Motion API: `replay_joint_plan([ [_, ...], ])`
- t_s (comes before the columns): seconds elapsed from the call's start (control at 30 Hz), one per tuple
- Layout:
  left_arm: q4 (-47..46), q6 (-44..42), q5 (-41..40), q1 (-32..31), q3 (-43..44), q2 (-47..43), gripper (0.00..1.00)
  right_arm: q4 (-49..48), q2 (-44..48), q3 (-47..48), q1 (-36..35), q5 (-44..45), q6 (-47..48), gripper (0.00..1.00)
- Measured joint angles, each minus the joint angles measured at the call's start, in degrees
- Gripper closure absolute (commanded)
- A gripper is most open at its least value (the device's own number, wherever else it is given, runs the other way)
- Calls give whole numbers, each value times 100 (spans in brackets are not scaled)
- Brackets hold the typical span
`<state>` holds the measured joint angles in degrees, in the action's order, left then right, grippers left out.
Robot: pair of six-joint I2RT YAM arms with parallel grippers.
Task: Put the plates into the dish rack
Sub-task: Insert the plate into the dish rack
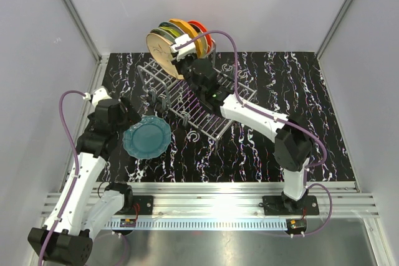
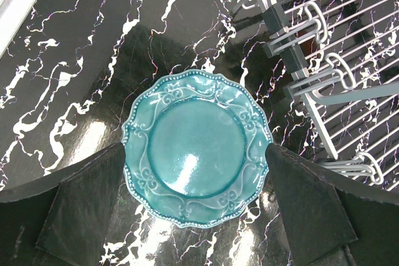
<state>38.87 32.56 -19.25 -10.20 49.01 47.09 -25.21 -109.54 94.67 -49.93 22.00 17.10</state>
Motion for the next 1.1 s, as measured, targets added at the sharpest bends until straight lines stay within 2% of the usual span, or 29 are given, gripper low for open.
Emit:
replay_joint_plan([
  [0.37,0,0,0,0,0,42,1,481,17,236,-2,92,-136,70],
  [0.67,0,0,-2,0,-2,61,1,1759,-632,1633,-96,105,-219,65],
  [0.8,0,0,-2,0,-4,61,1,2164,-835,2006,-107,0,-361,50],
  [1.0,-2,0,-2,0,-4,61,1,2684,-1126,2048,-136,-168,-433,49],
  [1.1,-2,-2,-2,0,-4,61,1,2830,-1176,2170,-133,-170,-400,53],
])
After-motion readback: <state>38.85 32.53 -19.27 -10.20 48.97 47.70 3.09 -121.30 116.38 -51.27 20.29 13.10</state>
